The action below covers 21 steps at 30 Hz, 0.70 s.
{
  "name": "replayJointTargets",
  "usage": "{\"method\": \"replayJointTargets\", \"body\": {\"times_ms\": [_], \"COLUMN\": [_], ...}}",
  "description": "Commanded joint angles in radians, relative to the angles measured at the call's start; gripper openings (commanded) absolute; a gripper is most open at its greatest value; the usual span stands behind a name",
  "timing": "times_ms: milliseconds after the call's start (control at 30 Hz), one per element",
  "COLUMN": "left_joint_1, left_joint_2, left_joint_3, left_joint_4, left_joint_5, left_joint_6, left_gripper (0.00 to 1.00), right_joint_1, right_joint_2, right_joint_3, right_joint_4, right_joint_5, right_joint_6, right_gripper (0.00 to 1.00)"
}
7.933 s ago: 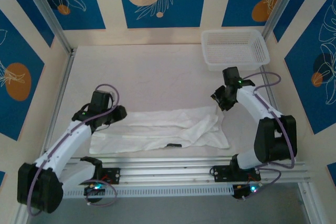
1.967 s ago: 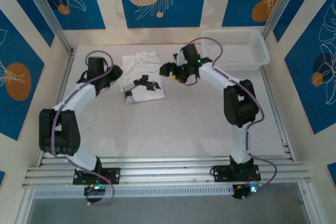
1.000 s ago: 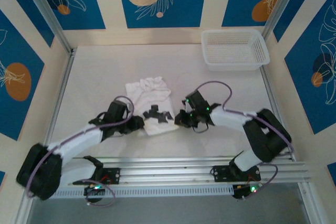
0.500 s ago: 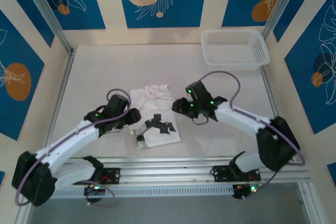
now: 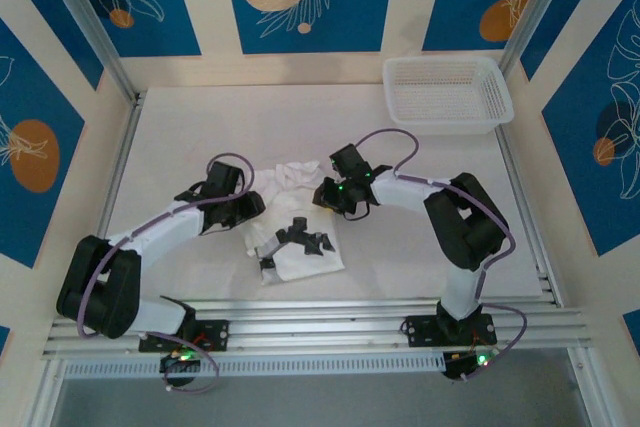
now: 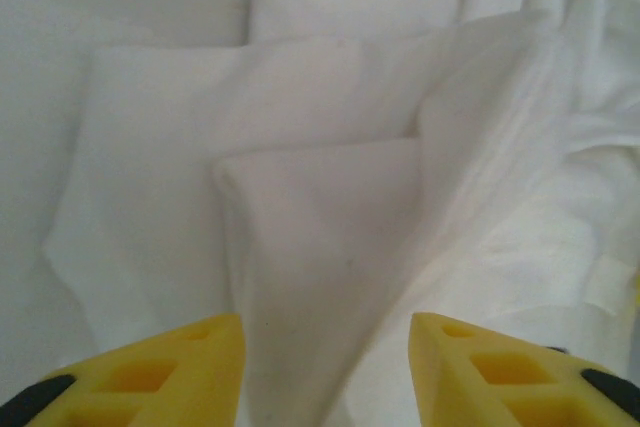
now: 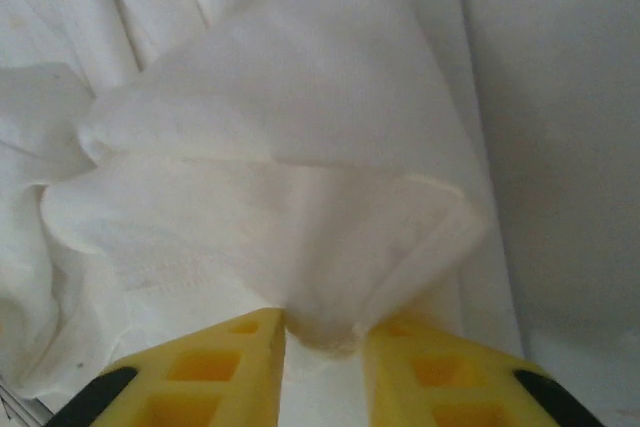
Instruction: Fold the inside-out t-shirt
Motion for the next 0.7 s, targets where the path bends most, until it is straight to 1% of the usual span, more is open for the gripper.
{"method": "replayJointTargets", "body": {"times_ms": [0, 100, 167, 300, 500, 567, 667], "left_joint_1": [0.005, 0.008, 0.009, 0.025, 0.106, 0.123, 0.159], "left_joint_2": [0.005, 0.017, 0.025, 0.030, 0.055, 0.097, 0.186], "left_joint_3": [-0.007, -0.009, -0.006, 0.008, 0.057, 0.093, 0.136], "left_joint_4": [0.048, 0.055, 0.058, 0.052, 0.077, 0.095, 0.171], "left_joint_5": [0.034, 0.047, 0.058, 0.065, 0.086, 0.103, 0.168], "left_joint_6": [0.012, 0.012, 0.009, -0.009, -0.045, -0.048, -0.084], "left_gripper": [0.39, 0.28, 0.20, 0.01, 0.00, 0.00, 0.00], "right_joint_1": [-0.007, -0.009, -0.008, -0.016, -0.067, -0.083, -0.101], "right_joint_2": [0.011, 0.008, 0.004, 0.007, 0.047, 0.084, 0.161], "right_joint_3": [0.037, 0.054, 0.066, 0.097, 0.173, 0.225, 0.319], "right_joint_4": [-0.017, -0.037, -0.048, -0.067, -0.065, -0.068, -0.076], "right_joint_5": [-0.020, -0.025, -0.028, -0.031, -0.061, -0.089, -0.125], "right_joint_6": [0.004, 0.002, 0.000, 0.005, 0.020, 0.017, 0.014], "right_gripper": [0.17, 0.08, 0.08, 0.07, 0.06, 0.06, 0.07]}}
